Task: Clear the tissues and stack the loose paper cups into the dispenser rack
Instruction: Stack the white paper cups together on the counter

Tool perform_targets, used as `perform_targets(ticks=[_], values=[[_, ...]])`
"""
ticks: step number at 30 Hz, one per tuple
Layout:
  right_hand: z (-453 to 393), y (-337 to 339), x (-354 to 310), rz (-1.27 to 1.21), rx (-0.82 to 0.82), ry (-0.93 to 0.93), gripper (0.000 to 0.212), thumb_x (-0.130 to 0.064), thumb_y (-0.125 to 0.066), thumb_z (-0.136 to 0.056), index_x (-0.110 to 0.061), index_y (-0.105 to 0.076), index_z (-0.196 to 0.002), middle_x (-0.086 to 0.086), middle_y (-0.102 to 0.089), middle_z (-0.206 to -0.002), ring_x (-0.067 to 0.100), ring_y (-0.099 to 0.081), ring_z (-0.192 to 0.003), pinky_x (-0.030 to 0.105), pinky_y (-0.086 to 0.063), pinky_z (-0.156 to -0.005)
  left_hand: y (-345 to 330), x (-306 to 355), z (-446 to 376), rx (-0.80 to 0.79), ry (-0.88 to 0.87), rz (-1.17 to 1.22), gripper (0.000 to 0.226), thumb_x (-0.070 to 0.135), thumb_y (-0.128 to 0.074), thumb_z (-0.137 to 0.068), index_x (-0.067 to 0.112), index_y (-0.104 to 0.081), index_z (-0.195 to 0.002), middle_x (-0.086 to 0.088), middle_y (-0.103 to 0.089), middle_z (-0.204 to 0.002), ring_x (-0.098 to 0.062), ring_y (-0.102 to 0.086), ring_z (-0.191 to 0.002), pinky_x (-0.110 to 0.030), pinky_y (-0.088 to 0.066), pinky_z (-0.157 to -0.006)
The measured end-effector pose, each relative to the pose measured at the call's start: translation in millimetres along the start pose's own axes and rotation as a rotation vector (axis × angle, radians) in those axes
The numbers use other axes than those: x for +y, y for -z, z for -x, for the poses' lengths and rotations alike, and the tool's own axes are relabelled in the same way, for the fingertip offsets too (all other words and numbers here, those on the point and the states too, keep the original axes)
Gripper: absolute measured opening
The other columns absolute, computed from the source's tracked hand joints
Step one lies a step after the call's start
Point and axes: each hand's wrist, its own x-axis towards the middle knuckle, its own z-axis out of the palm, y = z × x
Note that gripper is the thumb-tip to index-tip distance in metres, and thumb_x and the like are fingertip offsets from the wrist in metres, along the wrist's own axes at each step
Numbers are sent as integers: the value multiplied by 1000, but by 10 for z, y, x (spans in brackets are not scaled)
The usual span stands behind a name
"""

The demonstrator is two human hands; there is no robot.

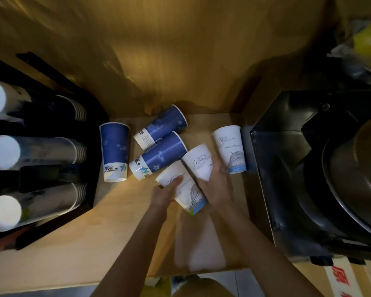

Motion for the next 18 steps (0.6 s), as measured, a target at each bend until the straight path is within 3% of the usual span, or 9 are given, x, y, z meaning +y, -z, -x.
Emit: perform_targets(ticks=[4,6,10,16,18], values=[[45,67,-6,-115,-8,-40,89,-19,-77,-63,-11,-27,-136,14,-47,-132,31,-47,-118,41,-45,-95,144,-32,3,16,25,-7,16,23,-69,-78,14,-58,-86,-10,-65,-99,-15,-60,-75,-27,-46,-58],[116,107,-14,-289,32,-81,96,-17,-78,-56,-10,-29,-138,14,-46,-132,29,-48,-119,38,-44,-97,199,-34,22,9,25,-17,24,25,-69,-78,12,-59,-95,-7,-66,-94,-14,-61,-76,-28,-44,-57],[291,33,39,-534,110,-86,90,-9,-81,-52,-10,-40,-131,11,-51,-127,23,-52,-116,38,-47,-96,281,-37,71,8,6,-12,33,24,-69,-78,9,-58,-106,-6,-65,-91,-13,-60,-75,-28,-44,-56],[496,-173,138,-533,82,-102,87,-12,-84,-55,-19,-40,-131,3,-59,-124,12,-53,-110,22,-39,-87,404,-111,77,17,-52,-61,25,26,-71,-76,13,-60,-95,-11,-67,-103,-21,-63,-85,-30,-50,-62],[532,-203,129,-525,121,-116,84,-21,-85,-57,-19,-44,-129,1,-60,-124,8,-52,-108,20,-39,-87,500,-112,95,49,-118,-139,38,33,-78,-66,13,-62,-94,-10,-69,-104,-21,-65,-88,-35,-54,-72]])
